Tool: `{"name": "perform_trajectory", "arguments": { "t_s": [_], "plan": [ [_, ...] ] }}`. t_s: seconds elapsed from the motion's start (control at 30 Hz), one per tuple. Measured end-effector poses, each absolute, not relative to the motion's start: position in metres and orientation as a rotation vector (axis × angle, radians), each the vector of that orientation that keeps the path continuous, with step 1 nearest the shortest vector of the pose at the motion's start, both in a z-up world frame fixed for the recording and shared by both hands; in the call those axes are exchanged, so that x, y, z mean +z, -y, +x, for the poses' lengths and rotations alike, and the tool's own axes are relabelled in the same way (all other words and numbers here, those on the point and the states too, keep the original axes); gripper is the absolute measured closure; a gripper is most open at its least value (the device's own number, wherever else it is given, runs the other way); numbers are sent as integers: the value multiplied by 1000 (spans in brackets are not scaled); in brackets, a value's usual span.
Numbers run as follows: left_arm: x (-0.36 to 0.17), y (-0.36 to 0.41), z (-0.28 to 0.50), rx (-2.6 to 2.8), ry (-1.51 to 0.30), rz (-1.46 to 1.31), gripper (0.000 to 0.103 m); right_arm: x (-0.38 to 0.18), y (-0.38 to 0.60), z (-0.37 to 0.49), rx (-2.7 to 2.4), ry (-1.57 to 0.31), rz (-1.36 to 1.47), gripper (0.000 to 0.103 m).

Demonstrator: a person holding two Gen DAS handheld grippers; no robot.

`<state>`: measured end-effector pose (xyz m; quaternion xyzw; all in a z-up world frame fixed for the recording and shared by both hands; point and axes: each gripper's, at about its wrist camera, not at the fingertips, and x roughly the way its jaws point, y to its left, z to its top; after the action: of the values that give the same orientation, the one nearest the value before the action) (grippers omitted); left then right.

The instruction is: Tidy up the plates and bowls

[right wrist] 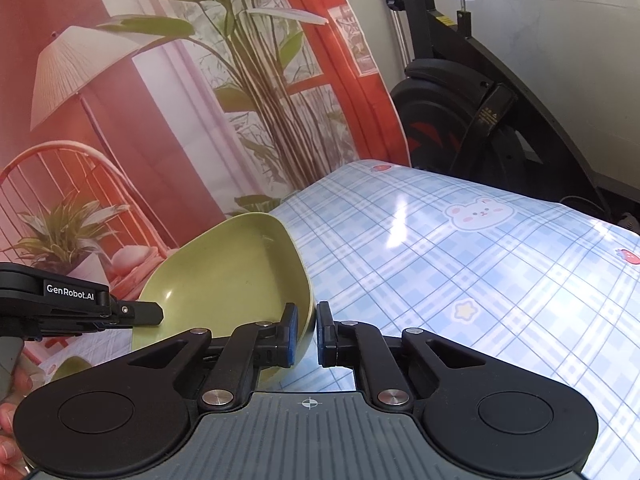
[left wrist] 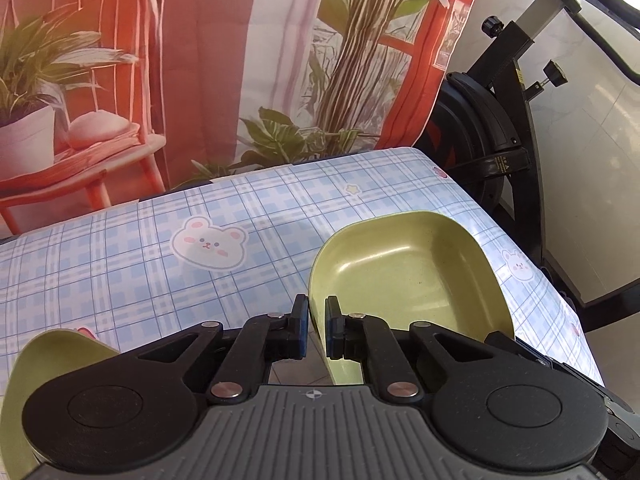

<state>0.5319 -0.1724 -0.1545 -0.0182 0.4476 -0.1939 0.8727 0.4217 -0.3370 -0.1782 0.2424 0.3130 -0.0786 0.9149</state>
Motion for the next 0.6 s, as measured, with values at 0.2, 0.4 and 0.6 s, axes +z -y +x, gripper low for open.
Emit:
{"name": "perform_trajectory", "arguments": {
  "t_s": [0.2, 0.4, 0.6],
  "plan": [
    [-132, 150, 518, -395, -900, -45, 94, -154, 321, 413, -136, -661, 529, 94],
    [-116, 106, 508, -386, -915, -62, 94, -129, 283, 405, -60, -672, 527, 93],
    [-103, 60, 487, -367, -896, -89, 94, -112, 246, 402, 19, -690, 502, 93]
  ]
}}
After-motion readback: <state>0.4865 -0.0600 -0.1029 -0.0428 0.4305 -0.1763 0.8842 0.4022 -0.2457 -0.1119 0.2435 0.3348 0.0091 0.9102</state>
